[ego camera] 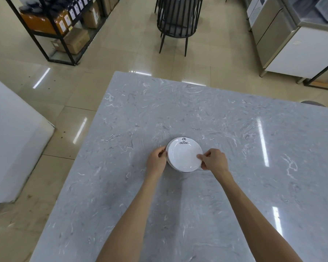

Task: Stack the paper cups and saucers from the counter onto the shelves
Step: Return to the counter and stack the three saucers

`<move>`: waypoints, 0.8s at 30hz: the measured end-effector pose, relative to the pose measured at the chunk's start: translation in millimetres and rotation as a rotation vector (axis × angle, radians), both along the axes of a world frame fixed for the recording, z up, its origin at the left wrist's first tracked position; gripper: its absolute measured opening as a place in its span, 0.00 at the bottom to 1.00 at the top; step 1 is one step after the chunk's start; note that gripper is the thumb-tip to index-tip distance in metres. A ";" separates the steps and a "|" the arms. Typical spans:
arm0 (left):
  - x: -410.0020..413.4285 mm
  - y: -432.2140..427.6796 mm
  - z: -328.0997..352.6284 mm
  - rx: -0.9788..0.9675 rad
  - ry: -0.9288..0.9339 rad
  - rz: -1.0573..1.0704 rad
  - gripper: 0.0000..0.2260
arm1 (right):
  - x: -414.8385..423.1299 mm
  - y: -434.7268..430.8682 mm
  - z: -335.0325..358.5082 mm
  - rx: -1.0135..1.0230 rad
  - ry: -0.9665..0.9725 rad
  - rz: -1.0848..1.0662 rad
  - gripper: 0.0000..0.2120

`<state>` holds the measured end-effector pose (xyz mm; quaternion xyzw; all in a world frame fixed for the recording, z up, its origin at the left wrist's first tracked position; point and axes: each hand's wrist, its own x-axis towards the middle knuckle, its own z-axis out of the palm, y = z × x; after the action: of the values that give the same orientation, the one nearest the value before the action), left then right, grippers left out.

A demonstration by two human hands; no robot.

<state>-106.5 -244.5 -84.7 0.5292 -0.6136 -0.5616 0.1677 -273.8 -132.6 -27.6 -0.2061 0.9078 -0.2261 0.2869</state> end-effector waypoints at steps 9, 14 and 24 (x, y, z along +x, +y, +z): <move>-3.4 5.9 6.7 0.051 0.050 0.041 0.13 | 0.7 12.8 -11.6 -0.170 -0.055 -0.119 0.21; -13.4 13.8 21.4 0.007 0.009 -0.006 0.14 | 11.1 20.5 -21.9 -0.273 -0.094 -0.125 0.17; -23.2 19.3 22.2 -0.053 -0.099 0.030 0.09 | 9.9 23.7 -25.6 -0.314 -0.245 -0.179 0.21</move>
<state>-129.7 -225.2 -62.5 0.5607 -0.6280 -0.5156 0.1593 -263.9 -108.9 -53.2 -0.1376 0.8343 -0.4129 0.3383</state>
